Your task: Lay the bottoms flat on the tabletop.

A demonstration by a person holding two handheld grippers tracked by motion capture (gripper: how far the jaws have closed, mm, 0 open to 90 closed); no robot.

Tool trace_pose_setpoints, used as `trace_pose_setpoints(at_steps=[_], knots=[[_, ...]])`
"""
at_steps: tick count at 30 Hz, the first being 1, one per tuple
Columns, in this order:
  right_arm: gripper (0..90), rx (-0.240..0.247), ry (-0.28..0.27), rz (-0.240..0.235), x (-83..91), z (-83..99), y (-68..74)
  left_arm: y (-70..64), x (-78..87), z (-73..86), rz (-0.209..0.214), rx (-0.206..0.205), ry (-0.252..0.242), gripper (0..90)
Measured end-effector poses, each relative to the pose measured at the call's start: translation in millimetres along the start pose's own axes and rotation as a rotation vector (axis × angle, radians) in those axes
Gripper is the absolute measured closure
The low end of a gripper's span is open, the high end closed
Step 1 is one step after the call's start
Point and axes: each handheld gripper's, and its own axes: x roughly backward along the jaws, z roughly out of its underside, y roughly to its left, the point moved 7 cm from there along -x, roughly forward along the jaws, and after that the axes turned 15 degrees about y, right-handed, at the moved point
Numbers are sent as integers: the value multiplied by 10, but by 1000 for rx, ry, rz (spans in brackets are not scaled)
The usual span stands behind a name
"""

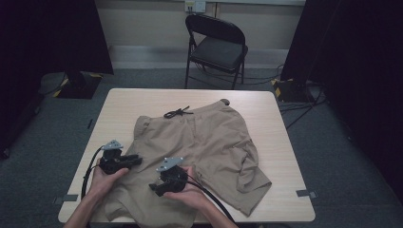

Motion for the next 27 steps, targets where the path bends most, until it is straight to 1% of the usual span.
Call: trace_pose_setpoints(at_steps=[1, 4, 5, 9, 11, 12, 13, 14, 15, 16, 17, 19, 20, 21, 24, 27], knots=[[319, -4, 1, 3, -24, -33, -2, 24, 1, -8, 2, -2, -3, 688], [313, -16, 0, 3, -81, -114, -2, 135, 17, -46, -24, 8, 7, 693], [310, -12, -2, 6, -110, -152, -3, 173, 21, -61, -34, 17, 0, 693], [297, -16, 0, 21, -191, -262, 13, 294, 30, -103, -43, 54, -10, 692], [296, -20, 5, 35, -225, -305, 31, 298, 29, -106, -31, 65, -21, 669], [299, -15, 7, 35, -229, -311, 38, 292, 33, -103, -30, 62, -17, 646], [308, -21, 11, 21, -221, -309, 43, 277, 35, -103, -32, 65, -14, 620], [325, -33, 10, -4, -207, -306, 42, 263, 40, -100, -39, 62, -5, 594], [331, -37, 18, -14, -183, -295, 36, 238, 44, -95, -33, 66, 1, 573], [325, -34, 20, -10, -134, -278, 22, 225, 51, -89, -33, 63, 6, 548], [326, -35, 19, -4, -93, -267, 6, 198, 58, -86, -21, 68, 0, 535], [329, -51, 1, -12, 48, -232, -46, 142, 96, -75, -18, 57, -12, 534], [335, -66, -9, -21, 147, -195, -82, 120, 116, -78, -11, 54, -17, 533], [336, -72, -10, -20, 203, -164, -109, 83, 159, -84, -5, 52, -27, 533], [350, -92, -13, 17, 456, 25, -253, -16, 257, -91, 14, 40, -39, 534], [367, -118, -18, 53, 687, 229, -386, -129, 326, -59, 27, 15, -38, 533]])
